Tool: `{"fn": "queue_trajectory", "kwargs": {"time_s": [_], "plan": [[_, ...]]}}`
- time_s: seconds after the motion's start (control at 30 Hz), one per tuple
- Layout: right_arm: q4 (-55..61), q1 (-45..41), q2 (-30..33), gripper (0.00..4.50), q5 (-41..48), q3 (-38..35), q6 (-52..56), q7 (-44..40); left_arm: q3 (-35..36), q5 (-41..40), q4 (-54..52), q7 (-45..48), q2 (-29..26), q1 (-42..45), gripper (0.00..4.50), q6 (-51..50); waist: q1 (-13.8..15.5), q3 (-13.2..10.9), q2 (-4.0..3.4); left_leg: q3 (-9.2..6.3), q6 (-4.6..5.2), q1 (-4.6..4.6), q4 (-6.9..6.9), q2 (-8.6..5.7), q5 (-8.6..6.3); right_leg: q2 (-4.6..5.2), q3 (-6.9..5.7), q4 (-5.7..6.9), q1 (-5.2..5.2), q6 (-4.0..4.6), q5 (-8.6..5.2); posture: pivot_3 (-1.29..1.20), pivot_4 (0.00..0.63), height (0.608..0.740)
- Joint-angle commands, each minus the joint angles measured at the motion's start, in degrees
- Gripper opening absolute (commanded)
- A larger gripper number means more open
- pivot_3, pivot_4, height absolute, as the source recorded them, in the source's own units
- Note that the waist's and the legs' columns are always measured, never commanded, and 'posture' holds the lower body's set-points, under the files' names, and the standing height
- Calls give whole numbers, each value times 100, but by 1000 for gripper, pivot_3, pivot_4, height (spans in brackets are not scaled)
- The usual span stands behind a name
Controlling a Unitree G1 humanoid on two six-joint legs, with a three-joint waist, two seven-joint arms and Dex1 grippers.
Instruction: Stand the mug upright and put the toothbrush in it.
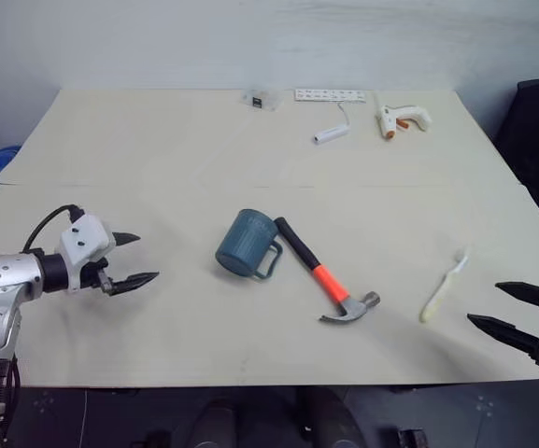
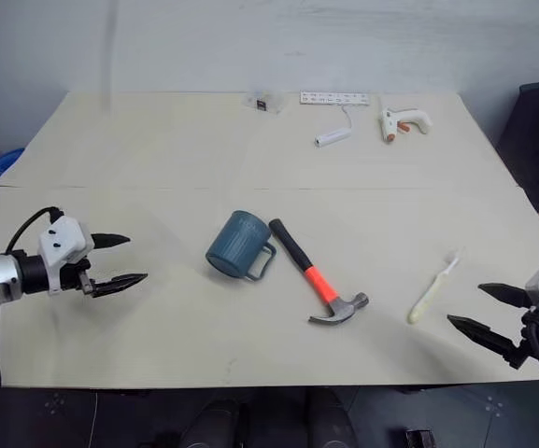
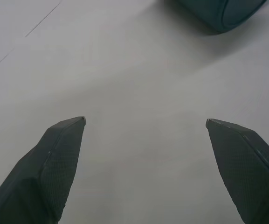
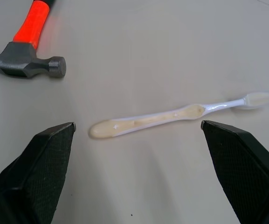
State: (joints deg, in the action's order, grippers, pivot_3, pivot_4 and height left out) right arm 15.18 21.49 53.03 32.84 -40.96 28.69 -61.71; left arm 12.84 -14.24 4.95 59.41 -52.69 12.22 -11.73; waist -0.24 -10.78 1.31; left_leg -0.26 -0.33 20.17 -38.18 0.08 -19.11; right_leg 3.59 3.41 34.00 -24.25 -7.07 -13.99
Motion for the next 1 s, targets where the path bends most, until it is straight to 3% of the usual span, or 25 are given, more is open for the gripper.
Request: {"fn": "queue_trajectory", "kwargs": {"time_s": [0.03, 0.53, 1.0], "plan": [[65, -74, -113, 4500, 90, -220, -71, 67, 61, 48, -144, 19, -123, -107, 4361, 168, -4, 0, 0, 0, 0, 0, 0, 1, 0, 1, 0, 0, 0, 0, 0, 0, 150, 740], [322, 268, -161, 4500, 198, -370, 367, 231, 46, -297, -343, -19, -9, 51, 4361, -532, 0, 0, 0, -2, 0, 2, 2, 2, 0, 0, 2, 1, -4, 1, 0, 0, 150, 740], [988, 345, -183, 4500, 387, -636, 825, 371, -132, -337, -420, 184, -34, 397, 4361, -573, 0, 0, 0, -1, 0, 3, 0, -6, 0, -3, 2, 0, -4, 1, 0, 0, 150, 740]]}}
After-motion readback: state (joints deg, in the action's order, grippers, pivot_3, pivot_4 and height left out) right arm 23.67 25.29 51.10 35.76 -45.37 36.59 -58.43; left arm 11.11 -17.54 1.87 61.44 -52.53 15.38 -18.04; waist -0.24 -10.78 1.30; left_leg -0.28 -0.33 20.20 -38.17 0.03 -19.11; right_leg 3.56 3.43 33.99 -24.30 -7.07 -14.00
